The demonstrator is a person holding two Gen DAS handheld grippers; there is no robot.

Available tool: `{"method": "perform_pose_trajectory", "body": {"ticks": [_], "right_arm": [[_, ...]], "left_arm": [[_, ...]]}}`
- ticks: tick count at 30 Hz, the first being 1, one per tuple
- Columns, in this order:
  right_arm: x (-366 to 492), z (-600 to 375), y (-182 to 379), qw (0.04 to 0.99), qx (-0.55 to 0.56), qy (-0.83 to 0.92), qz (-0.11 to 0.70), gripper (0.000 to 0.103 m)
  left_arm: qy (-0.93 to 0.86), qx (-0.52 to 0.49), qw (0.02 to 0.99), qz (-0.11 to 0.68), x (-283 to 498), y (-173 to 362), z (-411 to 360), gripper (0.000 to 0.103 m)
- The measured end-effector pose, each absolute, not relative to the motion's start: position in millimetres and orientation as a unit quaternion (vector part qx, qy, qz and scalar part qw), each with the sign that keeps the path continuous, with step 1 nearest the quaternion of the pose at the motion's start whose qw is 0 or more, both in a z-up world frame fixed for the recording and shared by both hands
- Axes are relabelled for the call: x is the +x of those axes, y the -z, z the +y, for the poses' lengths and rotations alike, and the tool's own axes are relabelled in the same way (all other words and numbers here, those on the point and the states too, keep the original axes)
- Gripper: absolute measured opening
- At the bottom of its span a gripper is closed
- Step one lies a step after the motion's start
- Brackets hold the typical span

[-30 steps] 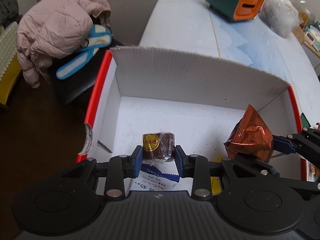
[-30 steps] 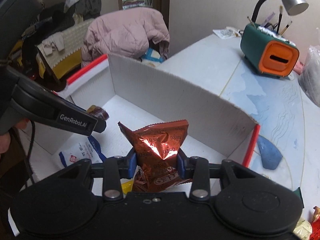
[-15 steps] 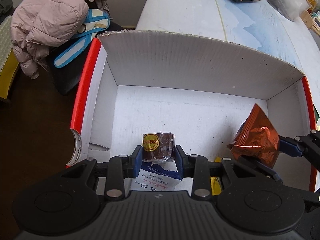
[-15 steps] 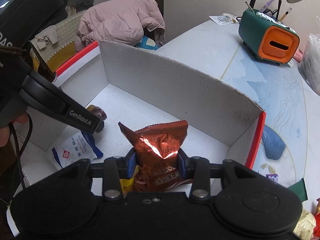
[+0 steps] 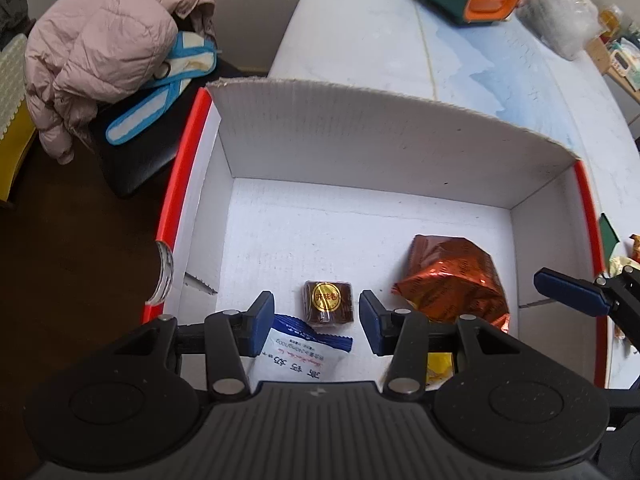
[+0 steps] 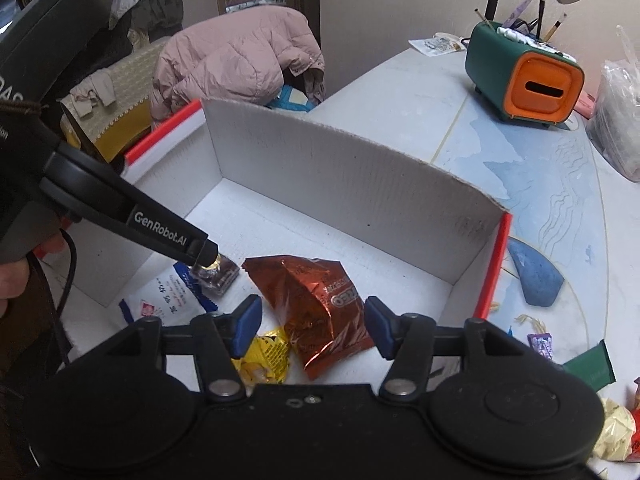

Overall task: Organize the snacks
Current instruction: 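Carry the chocolate and Oreo bag into the red box and release them, then move both open grippers back over the remaining snacks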

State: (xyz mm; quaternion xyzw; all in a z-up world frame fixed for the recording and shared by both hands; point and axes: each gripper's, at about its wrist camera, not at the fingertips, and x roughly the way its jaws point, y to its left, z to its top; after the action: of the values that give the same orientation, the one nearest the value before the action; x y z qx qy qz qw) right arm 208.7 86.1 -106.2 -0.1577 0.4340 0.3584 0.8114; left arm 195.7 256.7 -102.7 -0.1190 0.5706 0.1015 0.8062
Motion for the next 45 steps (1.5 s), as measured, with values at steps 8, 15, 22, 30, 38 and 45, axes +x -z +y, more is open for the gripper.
{"method": "perform_pose_trajectory", "body": {"ticks": [8,15,22,30,38,45], "right_arm": [[195,64,81,0.823,-0.126,-0.367,0.414,0.065],[182,36,52,0.839,-0.092,-0.373,0.385,0.072],[169,-8,29,0.856,-0.062,-0.373,0.352,0.079],[159,-71,16,0.877,-0.037,-0.355,0.321,0.085],[157,-145,17,0.892,-0.019,-0.321,0.317,0.095],[160,-201,27,0.900,-0.014,-0.301,0.315,0.103]], "left_arm": [[-0.081,-0.109,0.841,0.524,172,72,235,0.046],[-0.065,-0.111,0.864,0.486,155,43,212,0.046],[-0.049,-0.096,0.893,0.438,135,16,177,0.046],[-0.016,-0.085,0.911,0.403,125,-1,122,0.060],[0.014,-0.088,0.914,0.396,131,1,66,0.063],[0.036,-0.093,0.912,0.398,142,11,15,0.071]]}}
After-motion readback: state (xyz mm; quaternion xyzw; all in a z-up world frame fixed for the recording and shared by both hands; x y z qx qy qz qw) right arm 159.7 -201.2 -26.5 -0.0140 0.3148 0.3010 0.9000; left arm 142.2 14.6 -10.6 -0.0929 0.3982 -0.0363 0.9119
